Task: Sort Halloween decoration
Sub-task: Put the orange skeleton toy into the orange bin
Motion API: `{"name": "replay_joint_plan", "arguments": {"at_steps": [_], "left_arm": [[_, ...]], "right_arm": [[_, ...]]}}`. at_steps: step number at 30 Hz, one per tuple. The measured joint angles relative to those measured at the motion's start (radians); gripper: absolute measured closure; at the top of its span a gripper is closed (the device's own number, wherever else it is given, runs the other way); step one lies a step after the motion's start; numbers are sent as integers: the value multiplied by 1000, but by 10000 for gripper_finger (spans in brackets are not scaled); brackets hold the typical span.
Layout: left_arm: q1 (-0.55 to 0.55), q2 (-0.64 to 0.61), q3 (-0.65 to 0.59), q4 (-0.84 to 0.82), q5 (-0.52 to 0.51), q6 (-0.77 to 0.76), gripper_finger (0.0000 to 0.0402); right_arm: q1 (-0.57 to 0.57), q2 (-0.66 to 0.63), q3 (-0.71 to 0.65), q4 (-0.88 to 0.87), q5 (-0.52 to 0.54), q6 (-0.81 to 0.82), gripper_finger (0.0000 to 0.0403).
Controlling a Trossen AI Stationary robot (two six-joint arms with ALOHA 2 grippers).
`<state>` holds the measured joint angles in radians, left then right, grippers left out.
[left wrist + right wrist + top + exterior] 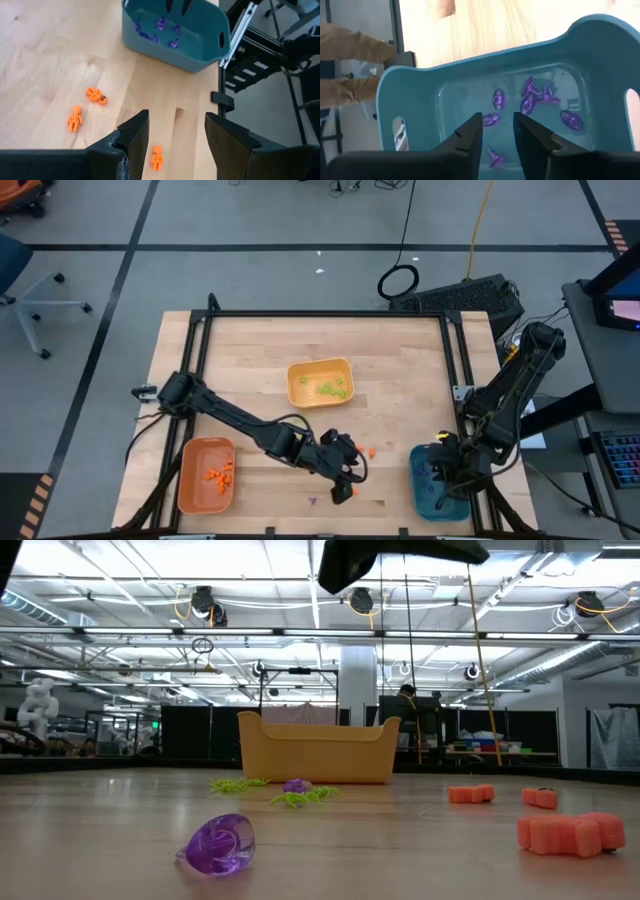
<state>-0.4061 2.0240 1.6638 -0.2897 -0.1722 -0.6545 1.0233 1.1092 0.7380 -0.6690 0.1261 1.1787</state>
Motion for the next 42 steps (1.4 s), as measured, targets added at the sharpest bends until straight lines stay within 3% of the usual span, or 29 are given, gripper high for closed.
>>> {"name": "replay_joint_plan", "arguments": {"at_steps": [6, 10, 15, 30, 42], "left_arm": [[0, 11, 0, 11, 15, -18, 210], [-13, 11, 0, 11, 13, 65, 210], [-24, 45, 0, 10, 6, 137, 210], [-58, 202, -1, 99, 13, 145, 210], [-71, 281, -1, 125, 4, 177, 210]], "right_arm": [[0, -23, 0, 15, -26, 78, 286], [0, -54, 0, 29, -20, 107, 285], [0, -71, 0, 30, 29, 120, 285], [-1, -71, 1, 30, 162, 144, 285], [-1, -71, 1, 30, 167, 163, 285]]}}
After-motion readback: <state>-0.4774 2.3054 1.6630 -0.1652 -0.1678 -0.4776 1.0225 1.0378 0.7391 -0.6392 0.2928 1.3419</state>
